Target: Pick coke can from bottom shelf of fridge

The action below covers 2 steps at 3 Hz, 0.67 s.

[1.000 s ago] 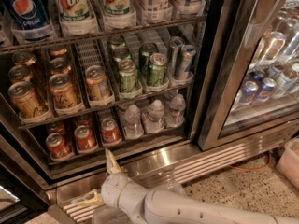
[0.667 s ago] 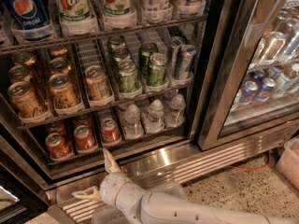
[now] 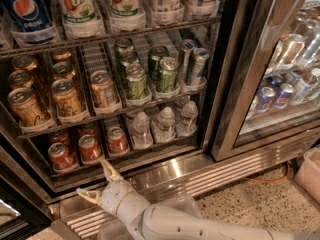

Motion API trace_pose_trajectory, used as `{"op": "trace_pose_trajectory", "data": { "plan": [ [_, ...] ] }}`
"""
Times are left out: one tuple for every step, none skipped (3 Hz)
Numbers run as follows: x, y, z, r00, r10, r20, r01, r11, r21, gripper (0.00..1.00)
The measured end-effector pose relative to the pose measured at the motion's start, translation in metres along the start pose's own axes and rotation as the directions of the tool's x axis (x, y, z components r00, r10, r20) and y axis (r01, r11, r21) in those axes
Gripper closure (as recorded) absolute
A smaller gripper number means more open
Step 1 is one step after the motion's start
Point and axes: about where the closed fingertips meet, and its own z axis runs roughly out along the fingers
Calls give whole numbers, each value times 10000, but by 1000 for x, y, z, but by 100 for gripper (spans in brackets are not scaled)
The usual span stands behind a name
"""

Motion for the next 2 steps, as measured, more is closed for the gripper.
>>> {"op": "trace_pose_trajectory", "data": {
  "plan": [
    [-1, -4, 10, 9997, 1, 260, -13, 9990, 448, 43],
    [-1, -4, 17, 9989, 89, 467, -142, 9935, 1131, 49]
  ]
}}
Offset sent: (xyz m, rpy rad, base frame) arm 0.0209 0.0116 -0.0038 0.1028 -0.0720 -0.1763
